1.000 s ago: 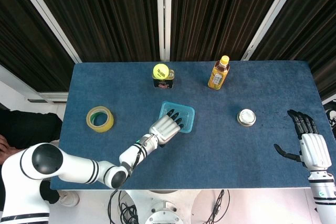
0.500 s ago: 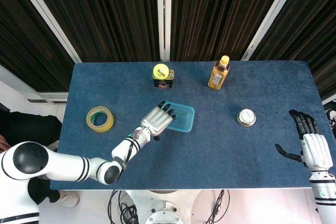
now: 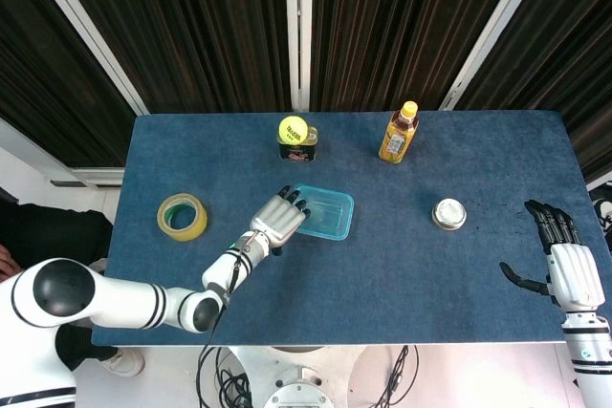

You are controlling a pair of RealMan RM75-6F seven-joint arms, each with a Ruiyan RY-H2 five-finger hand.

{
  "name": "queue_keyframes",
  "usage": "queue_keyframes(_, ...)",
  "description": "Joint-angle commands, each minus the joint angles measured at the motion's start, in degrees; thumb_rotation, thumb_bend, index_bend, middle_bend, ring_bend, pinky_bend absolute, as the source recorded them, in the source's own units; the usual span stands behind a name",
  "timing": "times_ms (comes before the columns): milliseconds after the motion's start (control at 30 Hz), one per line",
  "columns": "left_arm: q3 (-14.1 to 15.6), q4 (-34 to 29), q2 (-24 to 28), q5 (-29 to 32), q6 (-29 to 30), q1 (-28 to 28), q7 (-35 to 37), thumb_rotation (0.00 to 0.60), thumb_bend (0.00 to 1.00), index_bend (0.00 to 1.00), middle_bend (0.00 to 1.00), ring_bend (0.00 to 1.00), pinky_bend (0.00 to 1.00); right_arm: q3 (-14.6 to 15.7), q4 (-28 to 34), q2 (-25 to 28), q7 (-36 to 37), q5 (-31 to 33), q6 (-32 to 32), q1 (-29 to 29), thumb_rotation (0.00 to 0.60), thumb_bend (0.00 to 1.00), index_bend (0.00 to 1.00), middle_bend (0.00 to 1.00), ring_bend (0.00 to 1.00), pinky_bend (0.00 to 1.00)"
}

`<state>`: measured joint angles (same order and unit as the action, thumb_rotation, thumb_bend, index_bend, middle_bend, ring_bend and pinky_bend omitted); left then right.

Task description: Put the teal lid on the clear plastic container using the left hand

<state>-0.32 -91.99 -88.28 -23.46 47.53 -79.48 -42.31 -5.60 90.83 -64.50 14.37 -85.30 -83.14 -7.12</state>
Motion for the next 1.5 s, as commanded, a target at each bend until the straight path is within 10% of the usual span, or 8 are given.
queue_keyframes(33, 0.05, 0.2, -0.18, 0.44, -0.18, -0.11, -0.12, 0.6, 0.12, 0.25, 0.15, 0.0, 0.05, 0.03, -0.04, -0.03, 0.04, -0.02, -0.04, 0.04, 0.6, 0.13, 0.0, 0.06, 0.0, 0.0)
queue_keyframes(767, -4.0, 5.74, -1.06, 1.9, -3.1, -2.25, 1.56, 0.6, 0.12, 0.22, 0.15, 0.0, 0.05, -0.03, -0.21, 0.02, 0.55, 0.21, -0.73, 0.56, 0.6, 0.13, 0.0, 0.06, 0.0, 0.0)
queue_keyframes(1500, -0.83, 9.55, -3.03, 9.85, -5.97, -5.26, -0.5, 0.6, 0.12, 0.22, 0.15, 0.0, 0.05, 0.14, -0.62, -0.2, 0.89, 0.18, -0.77, 0.9, 0.6, 0.13, 0.0, 0.06, 0.0, 0.0)
